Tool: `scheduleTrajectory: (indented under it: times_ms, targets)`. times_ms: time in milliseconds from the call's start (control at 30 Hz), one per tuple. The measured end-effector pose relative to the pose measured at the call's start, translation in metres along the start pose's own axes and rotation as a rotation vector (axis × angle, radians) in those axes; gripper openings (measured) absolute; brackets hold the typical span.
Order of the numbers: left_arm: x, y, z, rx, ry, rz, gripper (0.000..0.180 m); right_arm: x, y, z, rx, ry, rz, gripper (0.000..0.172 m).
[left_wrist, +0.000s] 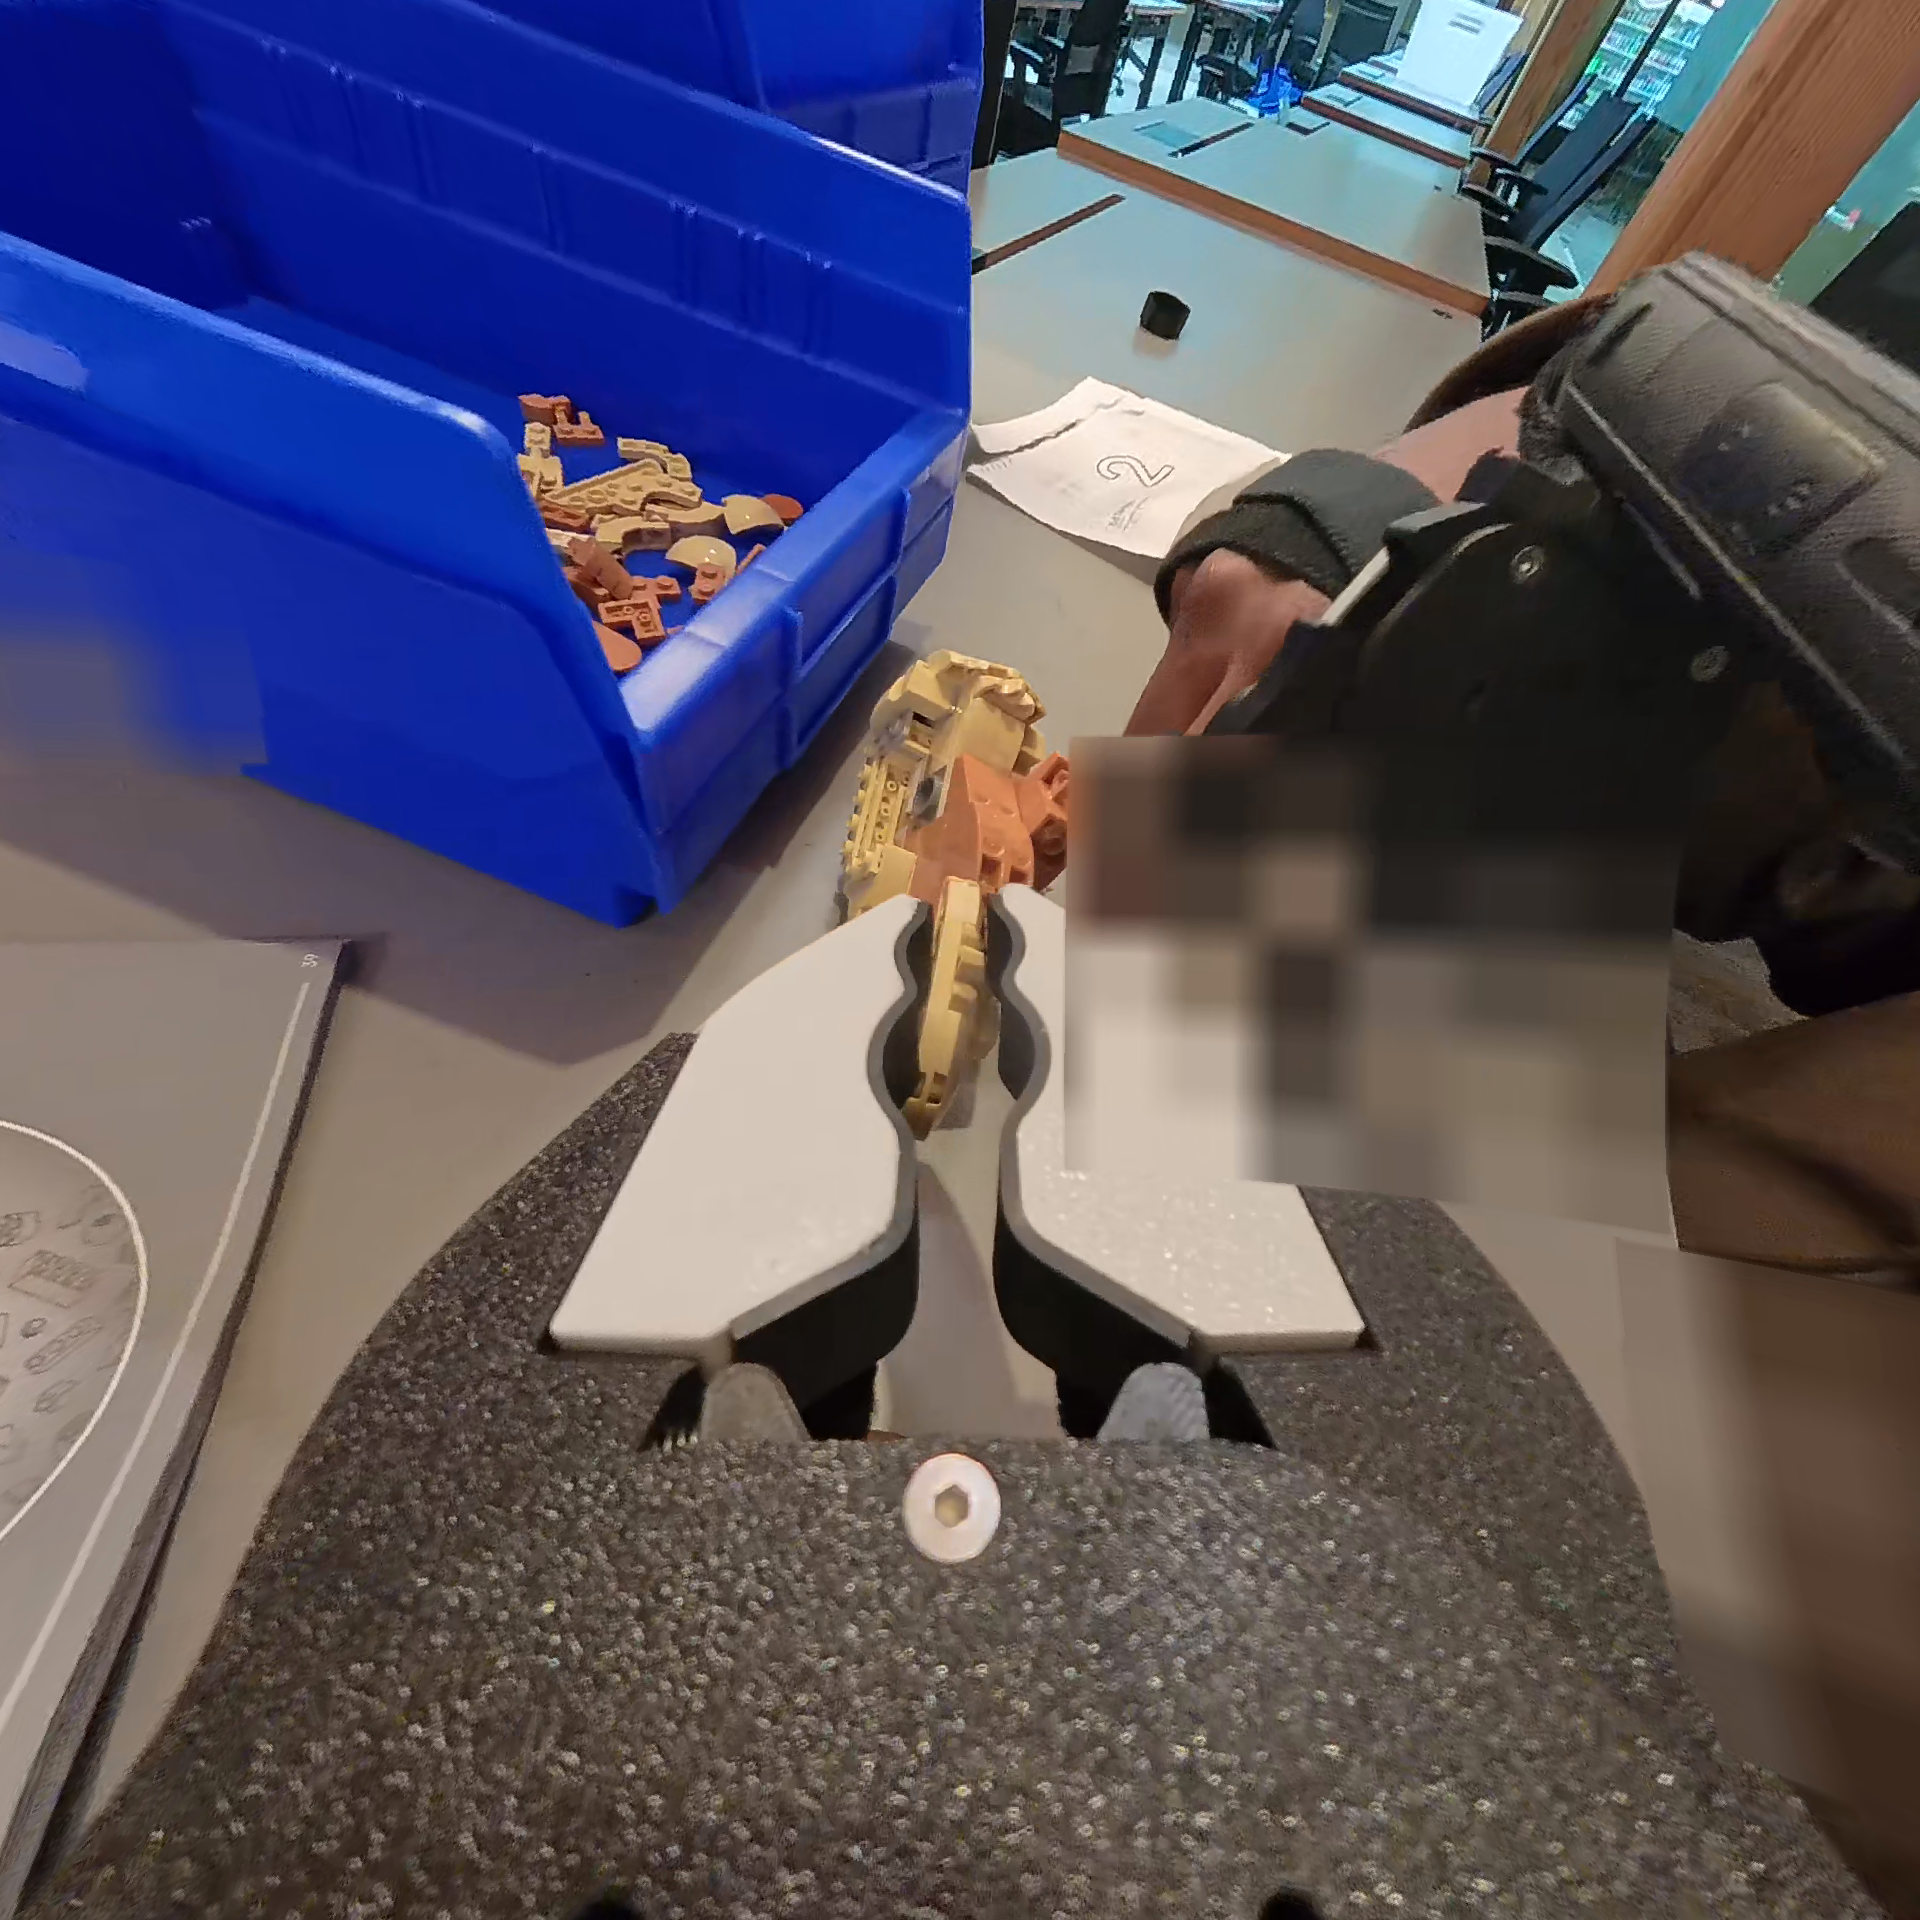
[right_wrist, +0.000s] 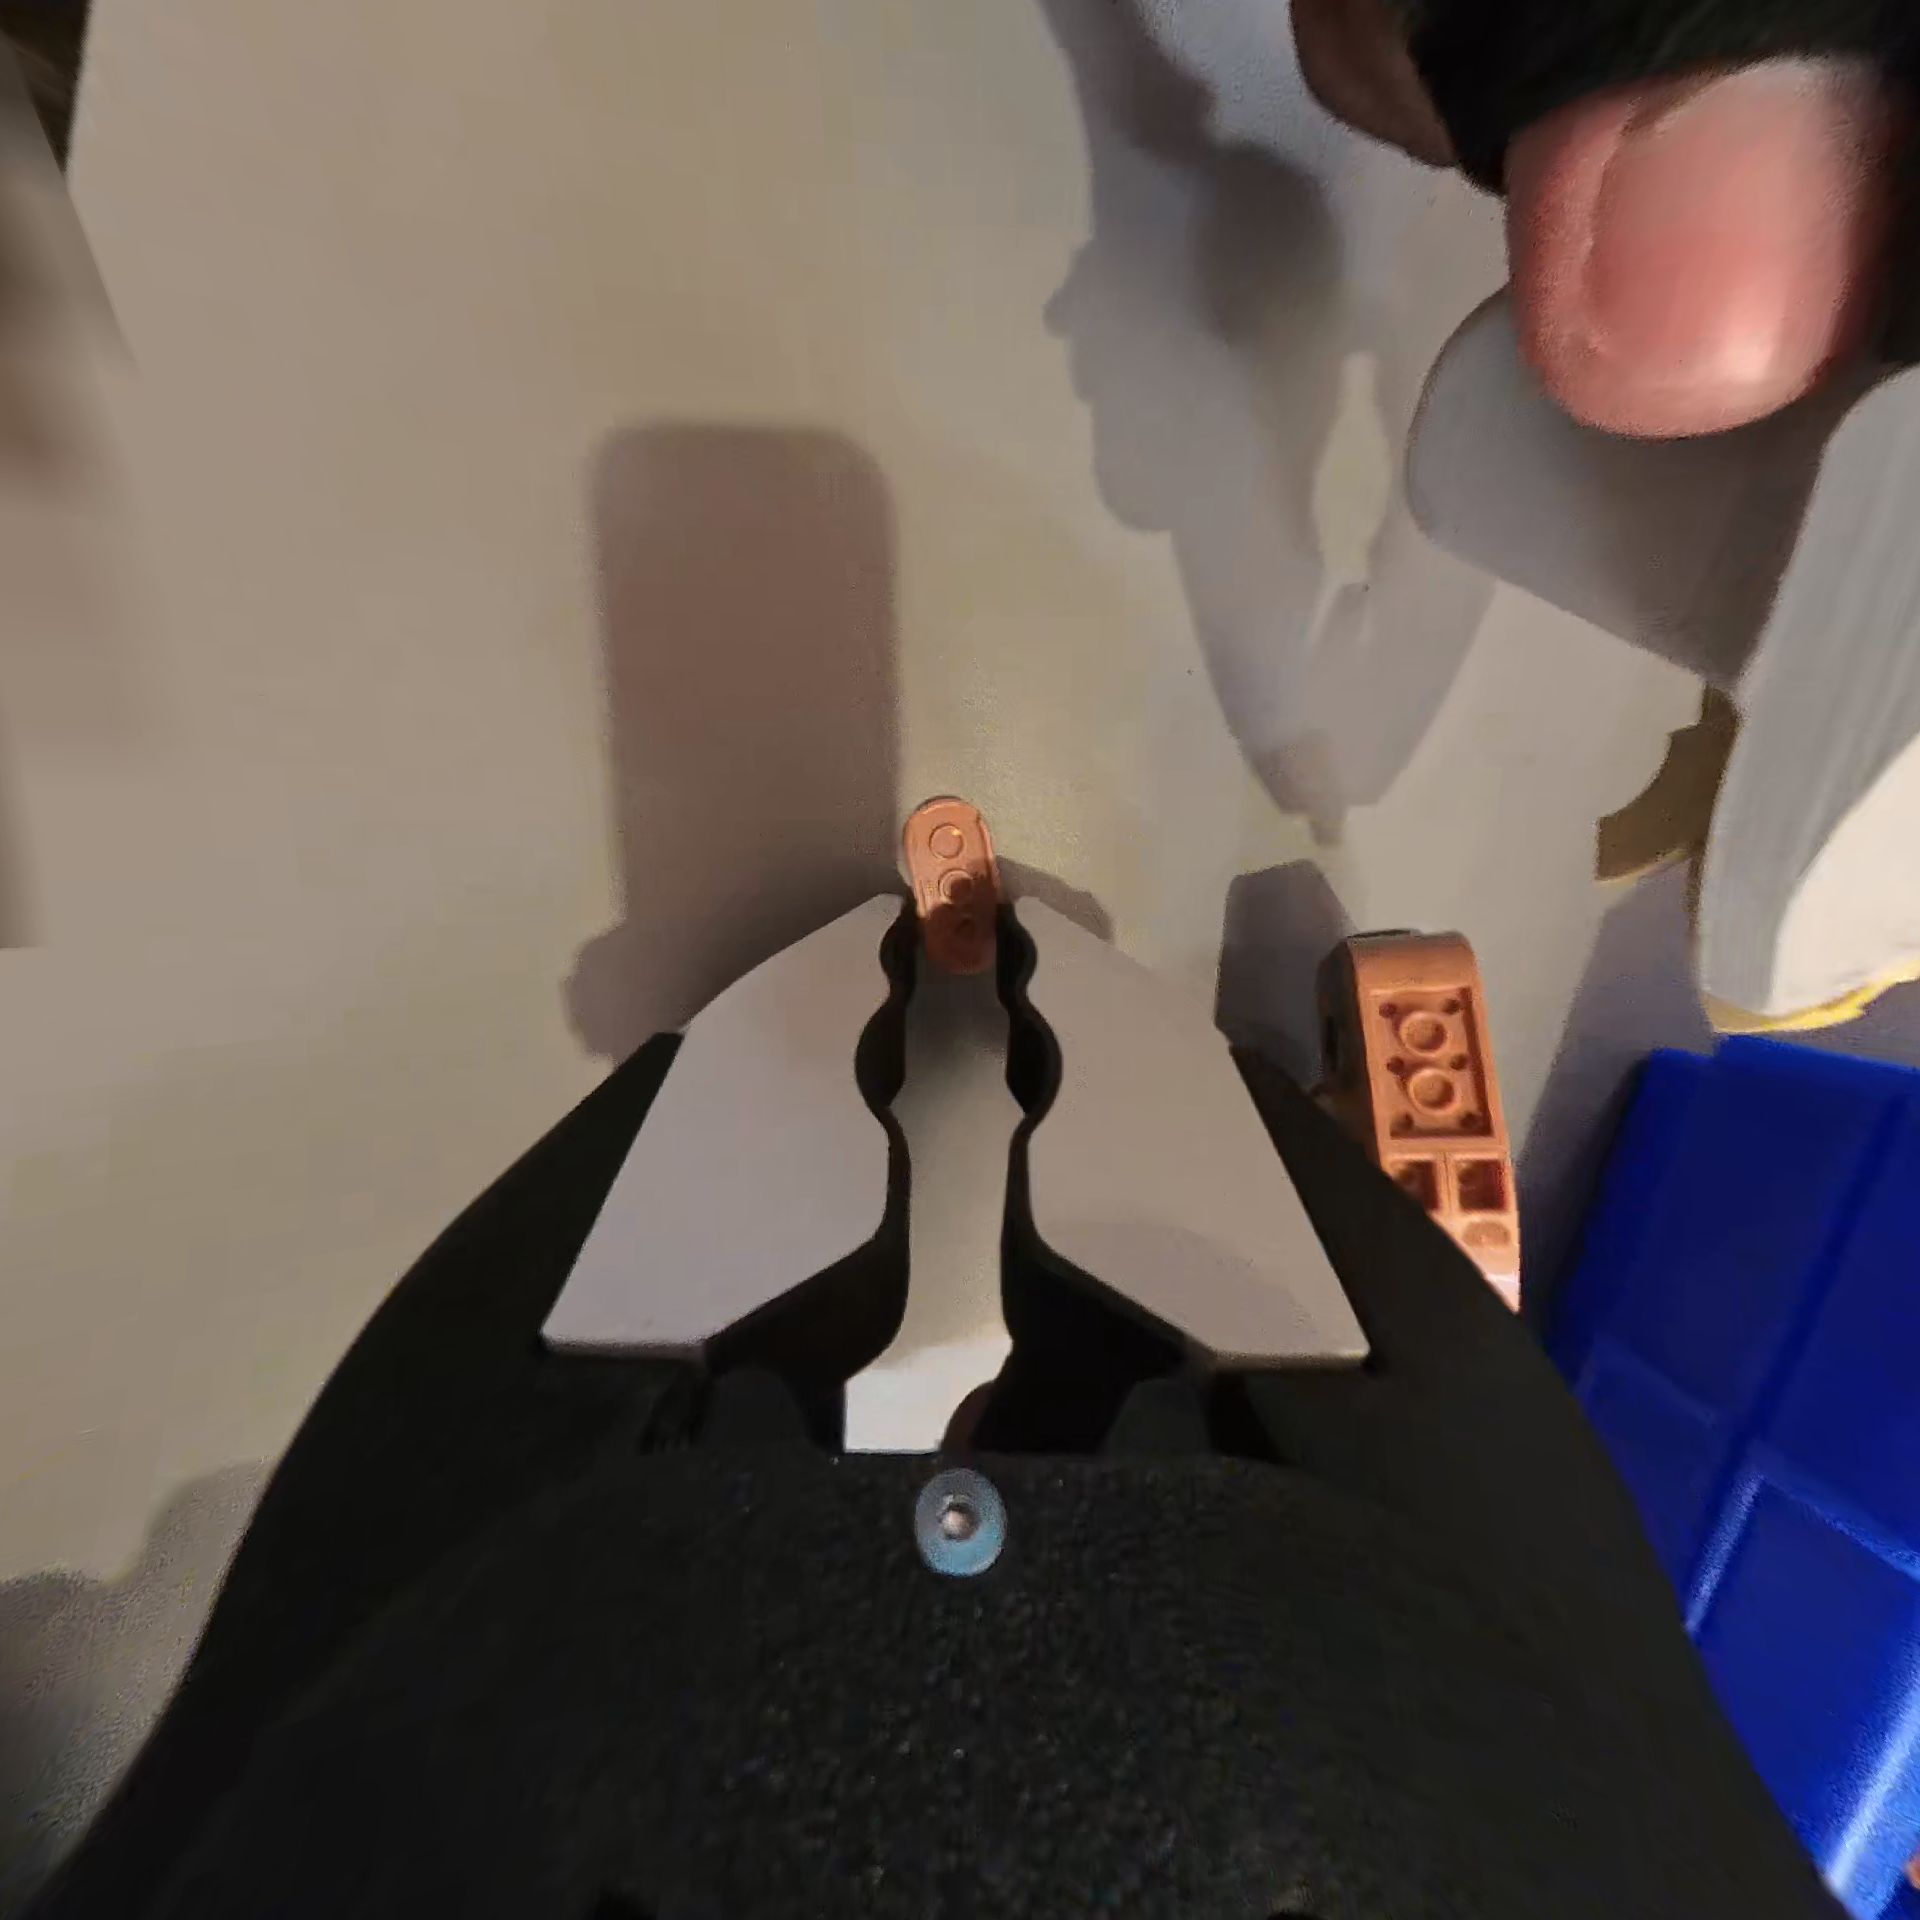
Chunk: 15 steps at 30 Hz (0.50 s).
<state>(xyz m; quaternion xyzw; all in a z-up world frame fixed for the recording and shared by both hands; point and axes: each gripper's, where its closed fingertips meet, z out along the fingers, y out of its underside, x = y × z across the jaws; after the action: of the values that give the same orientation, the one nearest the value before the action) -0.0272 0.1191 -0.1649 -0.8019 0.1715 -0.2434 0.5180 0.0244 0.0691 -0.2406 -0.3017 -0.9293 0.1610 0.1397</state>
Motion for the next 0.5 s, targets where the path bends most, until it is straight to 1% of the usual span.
scheduleTrajectory:
  times_ms: [67, 167, 233, 267, 367, 500]
  targets:
    - [-0.004, -0.001, -0.004, 0.008, -0.006, -0.003, 0.010, -0.001, -0.002, 0.002, -0.012, -0.027, 0.025, 0.015]
    - [-0.009, -0.001, -0.009, 0.019, -0.016, -0.012, 0.009, -0.001, -0.002, 0.002, -0.019, -0.017, 0.021, 0.014]
    - [-0.011, -0.002, -0.011, 0.026, -0.022, -0.015, 0.009, -0.001, -0.005, 0.001, 0.010, 0.004, 0.005, 0.000]
    - [-0.012, -0.002, -0.012, 0.030, -0.025, -0.016, 0.009, -0.002, -0.006, 0.000, 0.030, 0.015, 0.001, 0.000]
    - [-0.013, -0.003, -0.012, 0.037, -0.026, -0.022, 0.010, 0.006, -0.011, -0.011, 0.097, 0.069, 0.013, 0.000]
    - [-0.015, -0.001, -0.012, 0.030, -0.038, -0.017, 0.010, 0.017, -0.009, -0.031, 0.122, 0.130, 0.031, 0.000]
